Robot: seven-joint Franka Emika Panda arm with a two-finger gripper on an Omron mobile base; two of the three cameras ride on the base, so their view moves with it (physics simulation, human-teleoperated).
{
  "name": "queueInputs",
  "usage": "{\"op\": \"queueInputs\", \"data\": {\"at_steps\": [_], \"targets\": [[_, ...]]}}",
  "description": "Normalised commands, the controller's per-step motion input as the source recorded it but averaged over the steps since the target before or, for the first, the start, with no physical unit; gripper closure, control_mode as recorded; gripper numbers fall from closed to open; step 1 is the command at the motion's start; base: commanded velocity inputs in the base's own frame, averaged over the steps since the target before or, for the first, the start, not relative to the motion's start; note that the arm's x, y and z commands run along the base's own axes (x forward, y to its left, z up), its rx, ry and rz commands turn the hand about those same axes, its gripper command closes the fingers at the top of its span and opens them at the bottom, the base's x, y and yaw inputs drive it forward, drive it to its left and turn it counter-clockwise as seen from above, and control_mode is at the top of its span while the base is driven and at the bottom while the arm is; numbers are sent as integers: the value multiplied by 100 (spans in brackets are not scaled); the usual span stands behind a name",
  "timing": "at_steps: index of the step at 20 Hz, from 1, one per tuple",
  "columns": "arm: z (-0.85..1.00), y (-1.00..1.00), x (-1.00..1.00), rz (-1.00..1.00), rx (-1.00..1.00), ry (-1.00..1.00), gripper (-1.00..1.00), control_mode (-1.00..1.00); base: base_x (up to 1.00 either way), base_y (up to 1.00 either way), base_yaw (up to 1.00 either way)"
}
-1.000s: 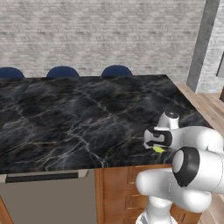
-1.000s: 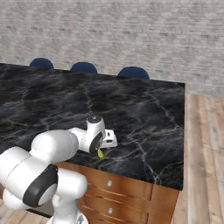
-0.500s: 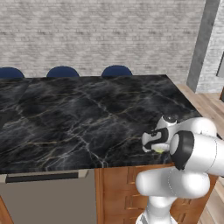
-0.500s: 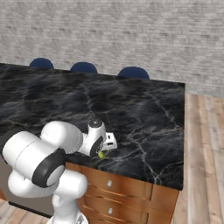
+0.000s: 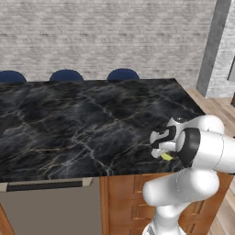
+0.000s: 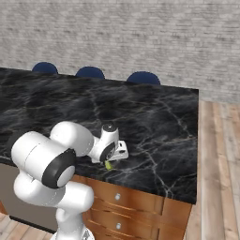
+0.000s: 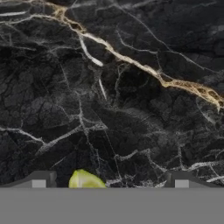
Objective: Place the eggplant and lemon wedge inside the fridge drawer. Close the drawer after placing the vegetables.
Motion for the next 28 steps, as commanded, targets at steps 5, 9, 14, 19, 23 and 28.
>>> {"op": "queueInputs", "data": {"at_steps": [5,9,14,19,23,28], "targets": [[-46,-15,-45,0,0,-6,-100,-100,0,0,0],[-56,-3,-31,0,-2,-2,-100,-100,0,0,0],[-56,-3,-41,0,-1,0,-100,-100,0,0,0],[-51,-4,-74,0,-1,0,-100,-100,0,0,0],[-71,1,-47,0,-7,0,-100,-100,0,0,0],[-83,16,-15,2,-9,0,100,-100,0,0,0]]}}
